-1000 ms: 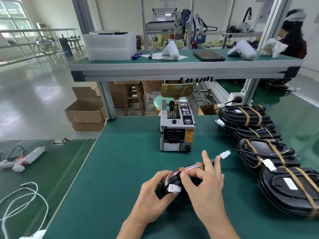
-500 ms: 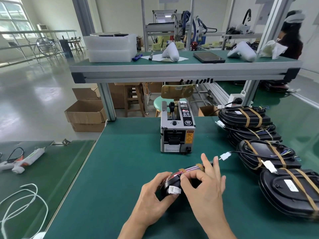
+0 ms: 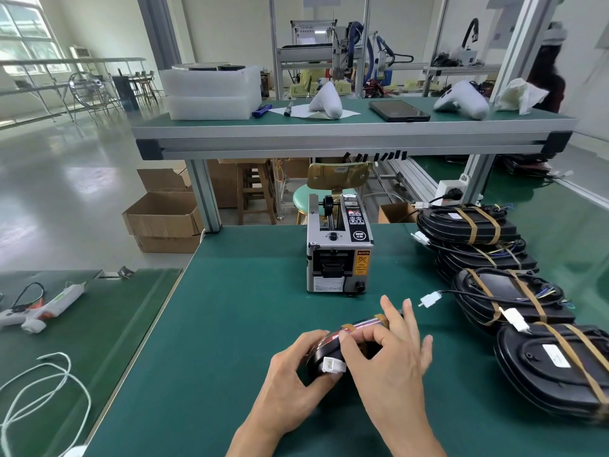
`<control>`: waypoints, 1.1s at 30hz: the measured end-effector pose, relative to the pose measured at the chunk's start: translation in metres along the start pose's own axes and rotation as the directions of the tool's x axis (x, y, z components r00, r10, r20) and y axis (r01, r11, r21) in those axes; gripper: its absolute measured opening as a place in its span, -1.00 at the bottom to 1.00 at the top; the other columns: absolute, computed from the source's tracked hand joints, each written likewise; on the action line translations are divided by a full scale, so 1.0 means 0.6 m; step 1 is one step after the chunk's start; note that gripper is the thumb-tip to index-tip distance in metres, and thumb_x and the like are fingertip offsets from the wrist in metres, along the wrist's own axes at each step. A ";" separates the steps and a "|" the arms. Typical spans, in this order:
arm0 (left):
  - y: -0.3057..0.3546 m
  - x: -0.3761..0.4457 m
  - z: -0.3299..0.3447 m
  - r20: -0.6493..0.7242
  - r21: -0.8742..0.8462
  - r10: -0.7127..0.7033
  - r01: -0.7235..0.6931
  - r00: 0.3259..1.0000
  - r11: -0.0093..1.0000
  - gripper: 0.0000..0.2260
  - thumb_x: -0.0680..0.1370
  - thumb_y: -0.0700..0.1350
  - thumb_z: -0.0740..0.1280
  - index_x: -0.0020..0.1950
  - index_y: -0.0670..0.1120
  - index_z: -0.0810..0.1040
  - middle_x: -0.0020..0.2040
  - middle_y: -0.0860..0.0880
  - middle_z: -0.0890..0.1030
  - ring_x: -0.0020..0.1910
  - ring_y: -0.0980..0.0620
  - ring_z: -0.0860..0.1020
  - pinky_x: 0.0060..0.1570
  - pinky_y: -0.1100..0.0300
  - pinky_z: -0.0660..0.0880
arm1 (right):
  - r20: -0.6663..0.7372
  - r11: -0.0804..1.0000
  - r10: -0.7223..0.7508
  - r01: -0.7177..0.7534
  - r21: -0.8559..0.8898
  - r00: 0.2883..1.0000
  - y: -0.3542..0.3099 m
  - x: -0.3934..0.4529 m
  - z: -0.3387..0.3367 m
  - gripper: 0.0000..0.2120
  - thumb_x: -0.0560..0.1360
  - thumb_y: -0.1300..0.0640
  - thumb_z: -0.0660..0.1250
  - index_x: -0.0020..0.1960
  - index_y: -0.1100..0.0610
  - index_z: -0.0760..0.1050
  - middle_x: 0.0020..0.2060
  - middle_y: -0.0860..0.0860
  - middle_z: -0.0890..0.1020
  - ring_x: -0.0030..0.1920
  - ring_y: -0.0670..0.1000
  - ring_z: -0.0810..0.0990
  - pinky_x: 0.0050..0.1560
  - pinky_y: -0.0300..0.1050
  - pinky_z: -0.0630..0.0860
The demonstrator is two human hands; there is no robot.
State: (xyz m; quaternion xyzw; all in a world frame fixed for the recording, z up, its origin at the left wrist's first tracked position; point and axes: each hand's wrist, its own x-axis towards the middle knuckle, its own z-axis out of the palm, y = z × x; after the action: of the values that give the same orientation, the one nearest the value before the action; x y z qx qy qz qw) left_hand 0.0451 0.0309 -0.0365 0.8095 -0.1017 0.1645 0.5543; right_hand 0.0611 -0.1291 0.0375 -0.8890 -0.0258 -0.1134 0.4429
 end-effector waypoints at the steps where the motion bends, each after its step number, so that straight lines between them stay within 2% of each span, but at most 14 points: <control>1: 0.000 0.000 0.000 0.000 0.002 0.001 -0.001 1.000 1.000 -0.63 0.60 0.13 0.47 0.38 0.14 0.54 0.22 0.06 0.69 0.16 -0.04 0.68 0.14 0.20 0.58 | -0.009 1.000 -0.001 0.001 -0.006 1.000 0.000 0.000 0.001 -0.74 0.47 -0.09 0.52 -0.35 -0.12 0.56 0.59 -0.18 0.29 0.63 -0.25 -0.15 0.59 0.04 -0.36; 5: -0.001 0.001 0.000 0.003 0.009 0.005 -0.005 1.000 1.000 -0.63 0.60 0.03 0.49 0.39 0.13 0.54 0.23 0.06 0.69 0.17 -0.03 0.68 0.15 0.22 0.57 | -0.029 1.000 -0.010 0.009 -0.017 1.000 0.001 -0.001 0.005 -0.74 0.47 -0.07 0.53 -0.34 -0.13 0.53 0.58 -0.16 0.32 0.64 -0.22 -0.12 0.60 0.06 -0.33; 11: 0.000 0.000 0.000 0.002 0.003 0.013 -0.013 1.000 1.000 -0.64 0.60 0.01 0.50 0.38 0.14 0.54 0.21 0.05 0.70 0.15 -0.05 0.69 0.13 0.22 0.58 | -0.054 1.000 -0.009 0.008 -0.004 0.998 0.003 -0.003 0.010 -0.75 0.44 -0.03 0.55 -0.30 -0.15 0.51 0.55 -0.15 0.36 0.65 -0.17 -0.06 0.59 0.08 -0.28; 17: 0.006 0.000 -0.001 -0.006 -0.029 0.021 -0.021 1.000 0.999 -0.65 0.61 0.12 0.47 0.37 0.11 0.55 0.20 0.03 0.70 0.13 -0.06 0.69 0.13 0.23 0.57 | -0.095 1.000 -0.002 0.005 0.029 0.995 0.005 -0.004 0.009 -0.77 0.48 0.02 0.52 -0.02 -0.13 0.47 0.54 -0.14 0.37 0.64 -0.18 -0.05 0.60 0.12 -0.21; 20: 0.005 -0.001 -0.001 0.000 -0.020 0.014 -0.014 1.000 1.000 -0.66 0.61 0.06 0.49 0.36 0.11 0.56 0.19 0.04 0.71 0.13 -0.06 0.69 0.13 0.21 0.58 | -0.110 0.999 0.007 -0.002 0.044 0.994 0.001 -0.006 0.008 -0.80 0.53 0.06 0.48 0.06 -0.11 0.50 0.51 -0.15 0.40 0.64 -0.17 -0.02 0.60 0.13 -0.19; 22: 0.004 -0.001 -0.002 0.003 -0.015 0.015 -0.015 1.000 1.000 -0.66 0.61 0.03 0.50 0.36 0.11 0.55 0.19 0.04 0.71 0.13 -0.06 0.69 0.13 0.20 0.58 | -0.108 0.999 0.027 -0.023 0.039 0.994 -0.005 -0.003 0.002 -0.79 0.54 0.11 0.46 0.08 -0.11 0.52 0.45 -0.19 0.45 0.63 -0.15 0.06 0.60 0.12 -0.19; 24: 0.002 0.000 -0.002 0.003 -0.009 0.018 -0.018 1.000 1.000 -0.67 0.61 0.01 0.50 0.35 0.10 0.55 0.17 0.04 0.71 0.11 -0.05 0.69 0.11 0.21 0.58 | -0.112 0.998 0.051 -0.048 0.031 0.992 -0.013 0.012 -0.011 -0.82 0.54 0.12 0.45 0.05 -0.13 0.54 0.31 -0.23 0.53 0.54 -0.11 0.26 0.60 0.12 -0.16; 26: 0.000 0.000 -0.002 0.000 -0.001 0.012 -0.012 1.000 1.000 -0.68 0.61 0.04 0.49 0.33 0.09 0.55 0.13 0.03 0.71 0.07 -0.05 0.69 0.10 0.18 0.59 | -0.112 0.999 0.035 -0.032 0.020 0.993 -0.024 0.042 -0.026 -0.92 0.56 0.05 0.42 -0.01 -0.13 0.56 0.11 -0.27 0.61 0.29 -0.05 0.50 0.61 0.17 0.00; 27: -0.001 0.000 -0.002 -0.001 -0.001 0.010 -0.010 1.000 1.000 -0.69 0.61 0.07 0.48 0.32 0.08 0.55 0.12 0.03 0.71 0.06 -0.06 0.69 0.10 0.17 0.59 | -0.098 1.000 0.009 -0.006 0.030 0.995 -0.031 0.061 -0.033 -0.96 0.58 0.03 0.40 -0.03 -0.12 0.58 0.02 -0.25 0.64 0.14 -0.05 0.57 0.54 0.17 0.18; 29: -0.002 -0.001 -0.003 0.000 0.000 0.012 -0.012 1.000 1.000 -0.68 0.61 0.10 0.48 0.31 0.07 0.55 0.09 0.02 0.71 0.02 -0.06 0.68 0.08 0.15 0.59 | -0.036 0.997 -0.032 0.034 0.071 0.999 -0.047 0.105 -0.037 -0.93 0.58 0.04 0.38 -0.05 -0.06 0.64 -0.12 -0.20 0.68 -0.02 -0.07 0.62 0.25 0.02 0.49; 31: -0.003 0.000 -0.004 0.000 0.010 0.015 -0.015 1.000 1.000 -0.69 0.61 0.07 0.49 0.30 0.06 0.55 0.05 0.02 0.71 -0.02 -0.05 0.67 0.04 0.15 0.59 | 0.075 0.998 0.004 -0.009 0.069 0.997 -0.057 0.157 -0.022 -0.86 0.56 0.09 0.36 -0.12 0.02 0.69 -0.25 -0.13 0.69 -0.13 -0.03 0.66 -0.05 -0.11 0.54; 33: -0.002 0.000 -0.004 0.004 0.010 0.012 -0.012 1.000 1.000 -0.70 0.61 0.04 0.50 0.30 0.06 0.55 0.04 0.01 0.70 -0.04 -0.06 0.66 0.01 0.15 0.59 | 0.209 0.981 0.138 -0.163 0.105 0.968 -0.060 0.206 0.009 -0.82 0.52 0.17 0.32 -0.16 0.17 0.68 -0.33 -0.03 0.69 -0.25 0.04 0.71 -0.24 -0.10 0.55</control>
State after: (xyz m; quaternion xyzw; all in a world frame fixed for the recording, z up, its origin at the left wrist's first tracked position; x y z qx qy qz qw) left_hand 0.0450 0.0332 -0.0366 0.8120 -0.1069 0.1667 0.5491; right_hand 0.1769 -0.1099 0.0904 -0.8667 -0.0095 0.0125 0.4986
